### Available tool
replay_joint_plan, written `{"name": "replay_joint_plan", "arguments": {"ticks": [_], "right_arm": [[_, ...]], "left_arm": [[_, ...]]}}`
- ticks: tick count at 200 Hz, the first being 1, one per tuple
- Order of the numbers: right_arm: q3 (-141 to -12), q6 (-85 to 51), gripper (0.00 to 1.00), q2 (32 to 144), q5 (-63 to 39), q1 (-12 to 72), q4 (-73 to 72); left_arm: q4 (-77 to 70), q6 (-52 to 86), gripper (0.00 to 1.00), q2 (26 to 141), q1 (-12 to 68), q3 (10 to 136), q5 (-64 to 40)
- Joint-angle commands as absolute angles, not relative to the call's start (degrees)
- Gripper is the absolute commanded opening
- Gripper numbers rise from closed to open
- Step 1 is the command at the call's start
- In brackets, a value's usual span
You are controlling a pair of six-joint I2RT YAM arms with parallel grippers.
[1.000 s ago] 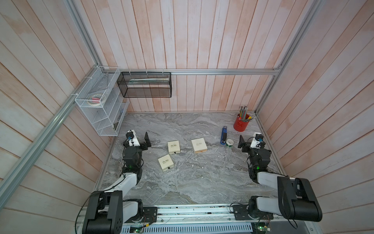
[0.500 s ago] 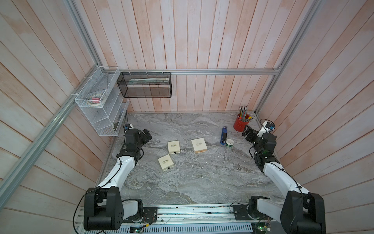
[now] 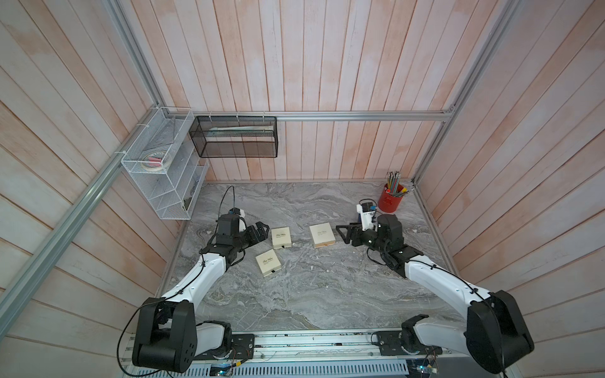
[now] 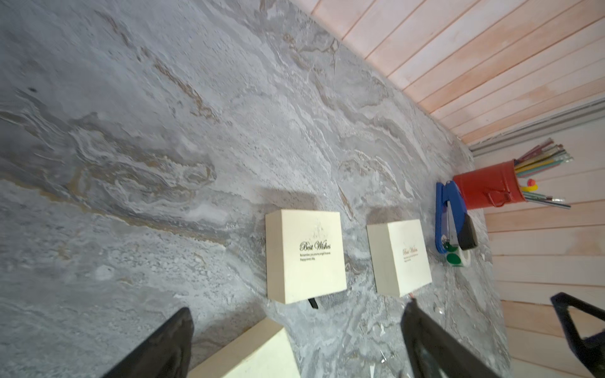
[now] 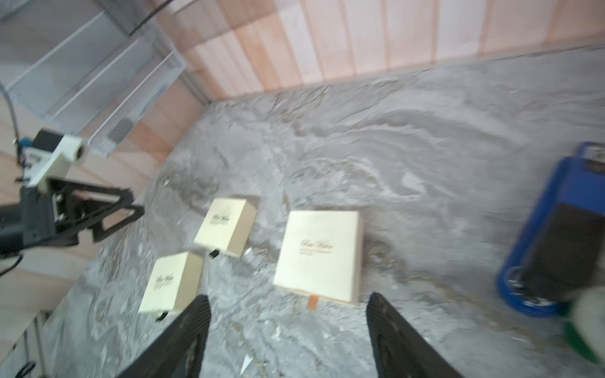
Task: Place the earrings into the drawer-style jewelry box
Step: Adjust the jewelry box at the center of the board.
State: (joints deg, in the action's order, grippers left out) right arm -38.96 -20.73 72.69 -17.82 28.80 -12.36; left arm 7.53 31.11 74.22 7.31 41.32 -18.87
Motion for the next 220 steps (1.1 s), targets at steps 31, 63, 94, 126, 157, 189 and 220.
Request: {"name": "replay_joint_plan", "arguments": {"ticks": [31,63,94,126,157,189,220], "right_arm": [[-41.6,-19.1,0.59,82.7,-17.7,45.2,-13.1],[-45.1,-20.4,0.43,90.4,-18.8,50.7,-16.1],[-48.6,-21.2,0.37,97.0,-20.0,52.6,-18.4],[-51.8,-20.5,0.36,102.2,-20.5,53.4,-18.6],[-54.6,-20.4,0.36,106.0,-21.0,53.6,-18.3],[-56.1,-21.0,0.36,109.1,-21.4,53.6,-19.0],[-57.5,-22.4,0.34,112.0,-21.3,53.6,-20.0]], "left_arm": [[2.2,31.9,0.98,78.7,7.6,39.0,-28.9],[0.1,32.9,0.9,79.9,7.6,36.7,-30.1],[-0.6,33.4,0.89,81.4,7.5,35.9,-30.8],[0.4,32.3,0.89,82.8,7.6,36.0,-29.6],[0.4,32.1,0.87,84.4,7.6,35.8,-29.6],[-0.3,33.1,0.83,84.2,7.6,34.5,-30.6],[-0.3,33.5,0.81,83.5,7.6,33.1,-31.5]]}}
